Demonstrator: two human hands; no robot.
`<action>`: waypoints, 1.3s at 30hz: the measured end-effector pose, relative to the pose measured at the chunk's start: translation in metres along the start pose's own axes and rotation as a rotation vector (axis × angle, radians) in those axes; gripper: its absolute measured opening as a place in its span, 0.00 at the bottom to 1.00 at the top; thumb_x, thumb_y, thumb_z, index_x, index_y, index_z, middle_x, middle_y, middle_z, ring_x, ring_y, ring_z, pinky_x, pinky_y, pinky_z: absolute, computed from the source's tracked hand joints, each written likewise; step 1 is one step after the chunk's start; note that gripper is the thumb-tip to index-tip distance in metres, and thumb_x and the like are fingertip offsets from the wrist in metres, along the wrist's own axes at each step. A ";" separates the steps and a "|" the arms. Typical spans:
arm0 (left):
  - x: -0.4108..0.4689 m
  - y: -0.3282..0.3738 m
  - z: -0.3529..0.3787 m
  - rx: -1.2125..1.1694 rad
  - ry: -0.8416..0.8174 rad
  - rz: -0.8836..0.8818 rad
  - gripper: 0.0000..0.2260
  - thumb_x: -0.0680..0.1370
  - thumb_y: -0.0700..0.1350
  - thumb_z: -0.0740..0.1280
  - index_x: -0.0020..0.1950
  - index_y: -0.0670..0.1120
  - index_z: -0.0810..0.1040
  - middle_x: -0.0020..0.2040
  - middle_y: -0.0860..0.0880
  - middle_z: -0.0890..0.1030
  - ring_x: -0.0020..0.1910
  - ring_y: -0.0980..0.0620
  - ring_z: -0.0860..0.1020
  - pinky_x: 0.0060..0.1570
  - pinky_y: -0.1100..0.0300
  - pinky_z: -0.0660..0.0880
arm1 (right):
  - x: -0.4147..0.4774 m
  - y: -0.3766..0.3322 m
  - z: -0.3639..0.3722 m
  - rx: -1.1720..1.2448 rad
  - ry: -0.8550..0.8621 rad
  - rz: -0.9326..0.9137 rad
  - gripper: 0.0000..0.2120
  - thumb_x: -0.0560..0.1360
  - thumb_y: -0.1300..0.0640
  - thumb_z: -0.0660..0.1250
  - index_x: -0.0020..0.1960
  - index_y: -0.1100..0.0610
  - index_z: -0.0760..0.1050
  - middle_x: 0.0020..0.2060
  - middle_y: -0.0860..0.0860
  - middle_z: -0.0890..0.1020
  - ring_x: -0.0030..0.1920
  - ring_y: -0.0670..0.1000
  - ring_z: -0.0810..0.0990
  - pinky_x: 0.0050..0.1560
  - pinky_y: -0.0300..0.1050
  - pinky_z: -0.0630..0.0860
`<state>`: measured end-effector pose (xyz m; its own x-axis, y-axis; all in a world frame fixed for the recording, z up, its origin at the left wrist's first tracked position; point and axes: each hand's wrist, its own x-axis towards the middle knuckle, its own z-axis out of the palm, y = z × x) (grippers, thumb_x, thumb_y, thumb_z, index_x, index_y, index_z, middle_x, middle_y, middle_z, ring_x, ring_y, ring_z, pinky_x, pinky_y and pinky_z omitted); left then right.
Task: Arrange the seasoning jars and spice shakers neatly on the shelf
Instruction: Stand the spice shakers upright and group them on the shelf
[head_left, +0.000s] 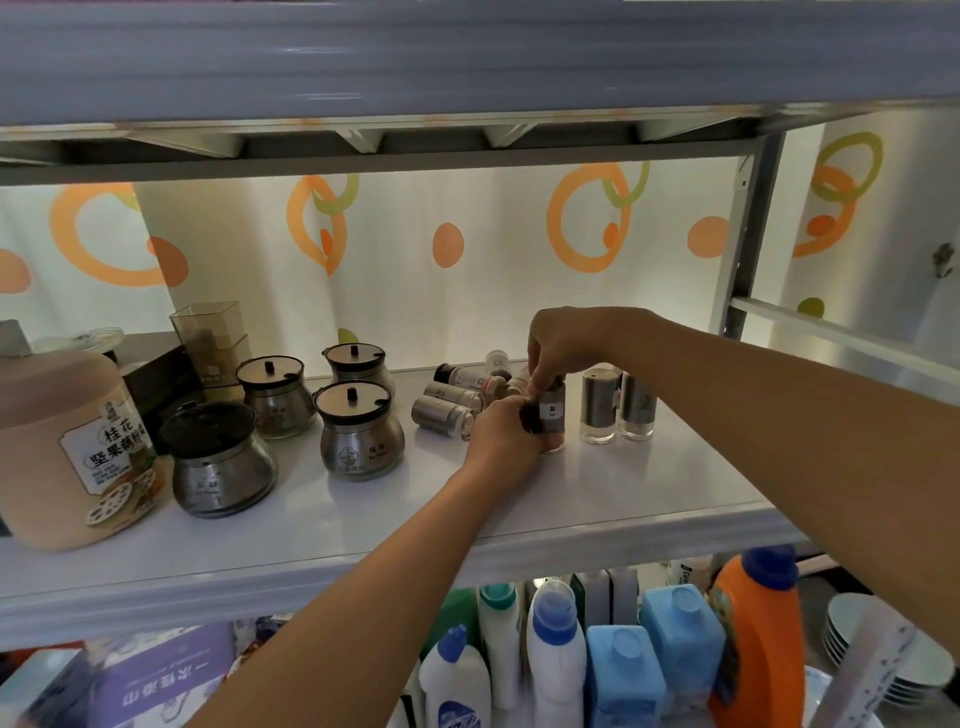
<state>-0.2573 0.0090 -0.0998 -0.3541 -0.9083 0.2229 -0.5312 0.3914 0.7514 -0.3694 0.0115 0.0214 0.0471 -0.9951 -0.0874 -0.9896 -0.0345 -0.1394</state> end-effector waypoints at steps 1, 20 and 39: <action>0.001 0.001 0.001 0.000 -0.004 0.009 0.16 0.74 0.44 0.72 0.61 0.47 0.79 0.56 0.49 0.83 0.53 0.50 0.78 0.54 0.59 0.71 | 0.000 0.001 -0.001 -0.009 -0.001 0.000 0.17 0.68 0.50 0.77 0.49 0.62 0.84 0.46 0.56 0.86 0.49 0.56 0.84 0.43 0.45 0.75; 0.021 0.007 -0.043 -0.125 -0.021 -0.027 0.12 0.75 0.36 0.67 0.58 0.41 0.80 0.51 0.45 0.84 0.51 0.47 0.81 0.53 0.55 0.79 | 0.008 0.008 -0.015 0.028 -0.064 0.053 0.16 0.74 0.51 0.72 0.52 0.64 0.83 0.48 0.57 0.86 0.44 0.51 0.81 0.41 0.39 0.75; 0.171 0.036 -0.090 -0.475 -0.213 -0.606 0.36 0.80 0.62 0.49 0.76 0.35 0.54 0.78 0.36 0.56 0.77 0.38 0.54 0.75 0.45 0.53 | 0.157 0.002 -0.024 1.216 -0.212 0.513 0.43 0.78 0.31 0.46 0.78 0.64 0.51 0.76 0.70 0.53 0.76 0.70 0.51 0.75 0.67 0.52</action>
<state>-0.2680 -0.1458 0.0215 -0.2738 -0.8762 -0.3966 -0.3104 -0.3097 0.8987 -0.3673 -0.1473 0.0308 -0.1619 -0.8331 -0.5289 -0.1581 0.5510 -0.8194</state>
